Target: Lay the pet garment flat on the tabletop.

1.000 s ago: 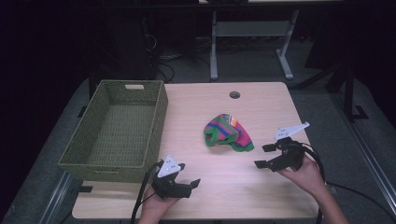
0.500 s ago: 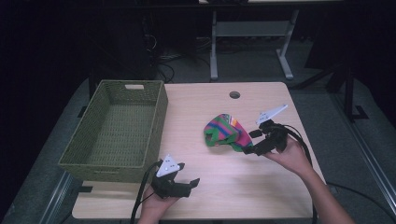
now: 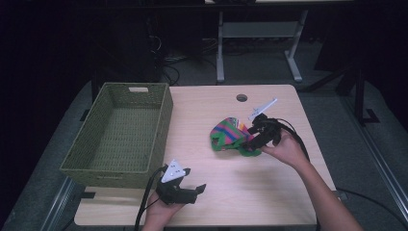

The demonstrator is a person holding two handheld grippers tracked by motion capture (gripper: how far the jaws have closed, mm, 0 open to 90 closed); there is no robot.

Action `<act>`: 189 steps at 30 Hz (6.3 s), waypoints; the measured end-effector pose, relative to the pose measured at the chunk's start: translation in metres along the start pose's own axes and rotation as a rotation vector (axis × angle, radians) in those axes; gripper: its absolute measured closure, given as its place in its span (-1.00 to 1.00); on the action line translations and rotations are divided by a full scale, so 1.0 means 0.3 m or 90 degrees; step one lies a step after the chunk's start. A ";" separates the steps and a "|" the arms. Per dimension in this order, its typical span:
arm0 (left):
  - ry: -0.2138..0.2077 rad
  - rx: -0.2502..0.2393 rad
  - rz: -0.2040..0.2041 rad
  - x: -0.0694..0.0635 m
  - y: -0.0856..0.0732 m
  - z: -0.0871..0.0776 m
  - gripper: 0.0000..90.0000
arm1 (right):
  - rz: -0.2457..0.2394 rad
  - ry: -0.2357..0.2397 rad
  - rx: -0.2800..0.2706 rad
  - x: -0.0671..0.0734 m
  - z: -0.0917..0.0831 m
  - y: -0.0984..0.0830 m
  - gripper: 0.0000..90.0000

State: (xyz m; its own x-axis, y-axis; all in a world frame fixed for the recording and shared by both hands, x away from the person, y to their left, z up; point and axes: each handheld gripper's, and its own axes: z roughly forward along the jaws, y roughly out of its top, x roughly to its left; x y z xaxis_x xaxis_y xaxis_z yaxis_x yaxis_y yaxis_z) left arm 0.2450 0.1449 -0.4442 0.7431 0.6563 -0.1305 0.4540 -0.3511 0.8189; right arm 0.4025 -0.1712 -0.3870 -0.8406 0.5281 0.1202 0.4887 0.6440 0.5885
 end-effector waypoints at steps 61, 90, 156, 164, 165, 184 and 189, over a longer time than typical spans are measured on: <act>-0.003 -0.006 0.007 -0.008 0.001 0.002 -0.55 | 0.068 -0.115 0.094 -0.080 0.234 0.043 0.56; 0.003 -0.011 -0.001 0.000 0.000 -0.003 -0.55 | 0.117 -0.020 -0.047 -0.084 -0.049 0.031 0.56; 0.027 -0.034 -0.017 0.015 -0.003 -0.023 -0.55 | -0.009 0.137 -0.036 0.283 0.027 -0.202 -0.29; 0.026 -0.040 -0.025 0.016 -0.003 -0.022 -0.55 | -0.056 0.135 -0.074 0.330 -0.044 -0.160 -0.26; 0.026 -0.039 -0.023 0.016 -0.003 -0.022 -0.55 | -0.066 0.134 -0.076 0.340 -0.047 -0.152 -0.25; 0.023 -0.039 -0.024 0.016 -0.003 -0.023 -0.55 | -0.171 0.172 -0.011 0.433 0.081 -0.083 0.04; 0.024 -0.036 -0.020 0.018 -0.003 -0.025 -0.55 | -0.173 0.168 0.015 0.424 0.131 -0.092 0.06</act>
State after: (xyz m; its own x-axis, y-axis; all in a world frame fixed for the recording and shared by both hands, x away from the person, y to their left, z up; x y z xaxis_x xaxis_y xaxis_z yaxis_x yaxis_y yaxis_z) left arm 0.2448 0.1538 -0.4413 0.7095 0.6915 -0.1358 0.4470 -0.2926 0.8453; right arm 0.2912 -0.1000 -0.4192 -0.9700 0.1779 0.1656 0.2425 0.7550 0.6092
